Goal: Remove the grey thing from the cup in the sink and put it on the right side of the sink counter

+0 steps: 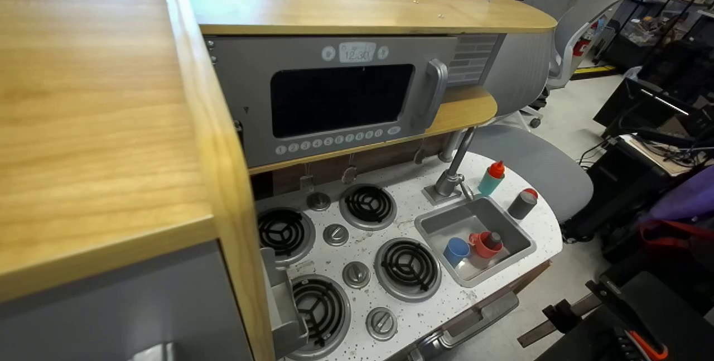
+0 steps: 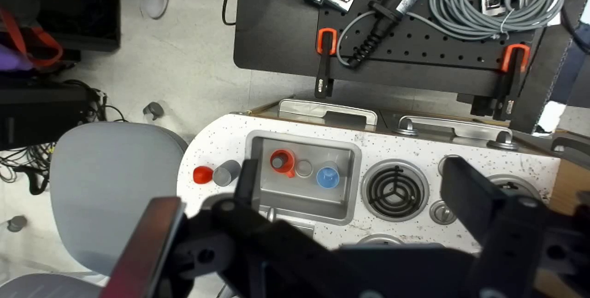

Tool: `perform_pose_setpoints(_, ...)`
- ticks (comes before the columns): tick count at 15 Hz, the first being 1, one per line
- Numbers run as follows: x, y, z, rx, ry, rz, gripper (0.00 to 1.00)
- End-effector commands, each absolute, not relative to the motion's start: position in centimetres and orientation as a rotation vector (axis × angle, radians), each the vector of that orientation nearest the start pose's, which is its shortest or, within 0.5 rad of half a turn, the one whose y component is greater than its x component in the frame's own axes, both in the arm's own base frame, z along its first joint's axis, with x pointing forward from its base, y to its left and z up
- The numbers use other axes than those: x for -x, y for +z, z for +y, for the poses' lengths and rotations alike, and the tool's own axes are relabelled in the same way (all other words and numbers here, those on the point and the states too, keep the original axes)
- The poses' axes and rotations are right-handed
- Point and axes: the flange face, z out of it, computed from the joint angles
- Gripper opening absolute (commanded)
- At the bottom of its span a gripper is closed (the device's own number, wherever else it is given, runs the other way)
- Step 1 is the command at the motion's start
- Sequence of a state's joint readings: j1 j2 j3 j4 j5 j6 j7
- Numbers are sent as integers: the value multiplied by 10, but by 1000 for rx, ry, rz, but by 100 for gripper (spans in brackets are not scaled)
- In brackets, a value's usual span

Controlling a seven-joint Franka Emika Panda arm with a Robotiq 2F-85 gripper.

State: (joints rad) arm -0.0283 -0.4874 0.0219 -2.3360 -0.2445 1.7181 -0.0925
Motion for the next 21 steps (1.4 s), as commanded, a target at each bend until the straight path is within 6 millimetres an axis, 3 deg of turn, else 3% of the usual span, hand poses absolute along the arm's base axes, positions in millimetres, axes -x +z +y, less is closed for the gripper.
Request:
perform_pose_setpoints(1,-391,511,-24,3367,244,-227,100)
perform_pose_setpoints(8,-399,503,-28,3384,225,-237,100)
perform_pose_setpoints(13,-415,488,-54,3424,115,-346,100)
perform_pose_setpoints(16,-426,467,-77,3423,21,-436,100)
perform_pose_setpoints(21,-458,403,-113,3372,-221,-629,100)
